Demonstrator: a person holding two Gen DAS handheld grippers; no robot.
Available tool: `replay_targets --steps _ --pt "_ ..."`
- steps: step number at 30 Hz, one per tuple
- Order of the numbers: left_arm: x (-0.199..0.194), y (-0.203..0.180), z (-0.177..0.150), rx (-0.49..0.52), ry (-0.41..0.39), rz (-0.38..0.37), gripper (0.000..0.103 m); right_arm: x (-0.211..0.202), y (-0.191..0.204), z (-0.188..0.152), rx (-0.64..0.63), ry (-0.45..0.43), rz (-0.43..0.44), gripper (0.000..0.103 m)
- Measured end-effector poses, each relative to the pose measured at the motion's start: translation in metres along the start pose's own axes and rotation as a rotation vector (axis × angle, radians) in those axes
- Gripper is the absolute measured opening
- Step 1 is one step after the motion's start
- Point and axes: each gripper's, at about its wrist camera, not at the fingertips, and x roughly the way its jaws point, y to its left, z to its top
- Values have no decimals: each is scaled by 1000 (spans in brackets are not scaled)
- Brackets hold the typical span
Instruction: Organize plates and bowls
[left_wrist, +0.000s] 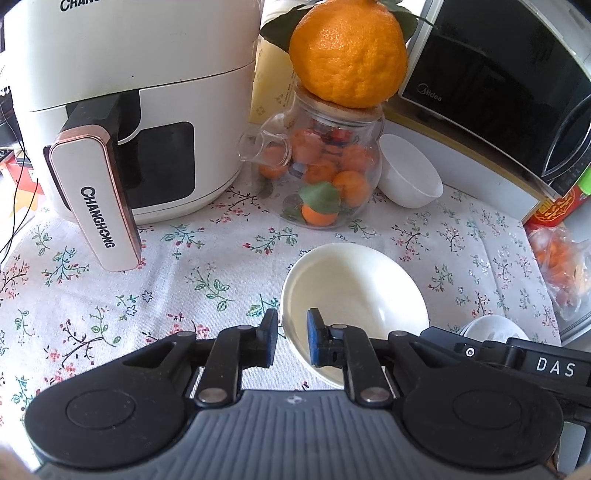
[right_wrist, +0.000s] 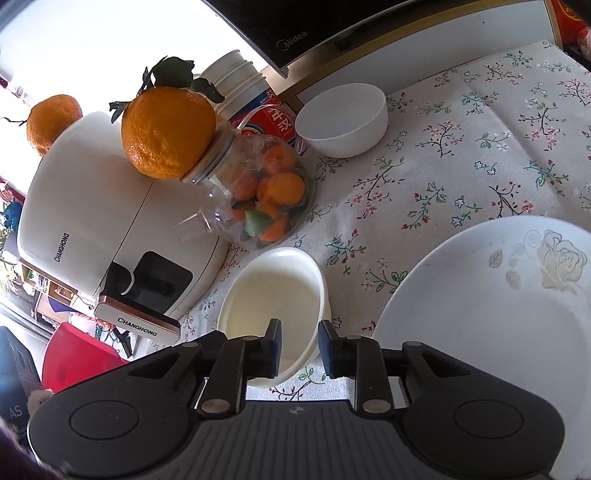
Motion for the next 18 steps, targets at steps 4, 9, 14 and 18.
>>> replay_targets --steps 4,9,14,18 --pt "0 0 0 -1 2 0 20 -1 0 0 4 -3 2 23" --pt "-1 -1 1 -3 -2 2 22 -3 -1 2 12 -8 5 27" --pt "-3 -4 3 6 -12 6 33 -8 -2 5 24 -19 8 40" --pt "-5 -6 5 3 -17 8 51 -12 -5 10 42 -32 6 44"
